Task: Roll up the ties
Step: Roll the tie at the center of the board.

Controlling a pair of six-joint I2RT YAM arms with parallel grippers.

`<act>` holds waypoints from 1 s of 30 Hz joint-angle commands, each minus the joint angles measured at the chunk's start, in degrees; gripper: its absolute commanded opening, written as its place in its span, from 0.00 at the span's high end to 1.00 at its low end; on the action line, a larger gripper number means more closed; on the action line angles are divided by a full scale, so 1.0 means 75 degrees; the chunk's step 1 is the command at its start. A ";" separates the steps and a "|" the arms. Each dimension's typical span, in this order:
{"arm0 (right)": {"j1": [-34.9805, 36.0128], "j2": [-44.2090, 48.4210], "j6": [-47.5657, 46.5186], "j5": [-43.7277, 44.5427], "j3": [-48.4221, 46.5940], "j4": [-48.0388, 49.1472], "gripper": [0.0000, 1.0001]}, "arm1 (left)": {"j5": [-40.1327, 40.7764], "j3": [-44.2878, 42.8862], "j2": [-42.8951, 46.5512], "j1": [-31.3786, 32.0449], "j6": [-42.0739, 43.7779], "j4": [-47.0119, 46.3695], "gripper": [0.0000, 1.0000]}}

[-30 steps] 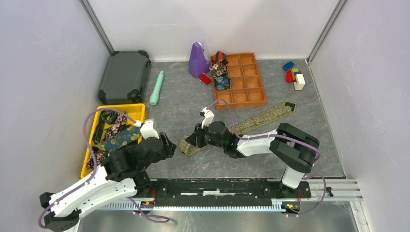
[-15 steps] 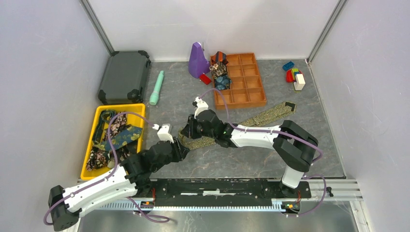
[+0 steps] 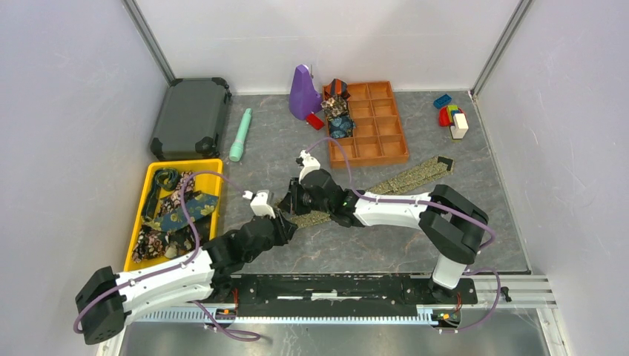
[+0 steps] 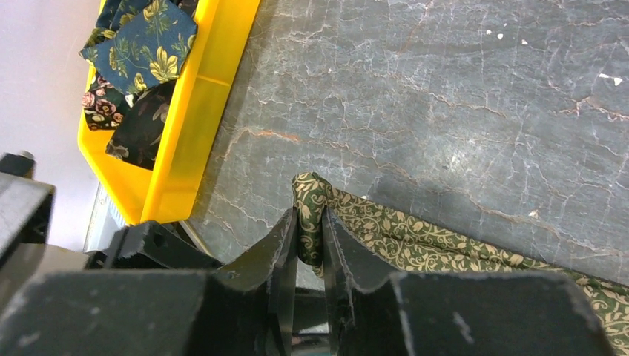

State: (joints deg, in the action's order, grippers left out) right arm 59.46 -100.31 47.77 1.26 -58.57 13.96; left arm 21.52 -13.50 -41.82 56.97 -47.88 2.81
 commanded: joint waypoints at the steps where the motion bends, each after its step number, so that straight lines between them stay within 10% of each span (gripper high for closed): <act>1: -0.0027 0.0384 0.0030 0.0054 0.0138 -0.0090 0.76 | 0.1118 -0.0005 0.0288 -0.0003 0.0126 0.0162 0.68; 30: -0.0124 0.0437 -0.0076 -0.0150 0.0931 0.0538 0.86 | 0.0298 -0.1179 0.1770 0.0009 -0.0373 0.3149 0.63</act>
State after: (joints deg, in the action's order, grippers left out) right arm 58.81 -98.26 47.70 0.03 -53.23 14.33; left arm 26.50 -18.63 -31.44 56.99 -47.97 19.99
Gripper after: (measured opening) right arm 0.151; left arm 0.365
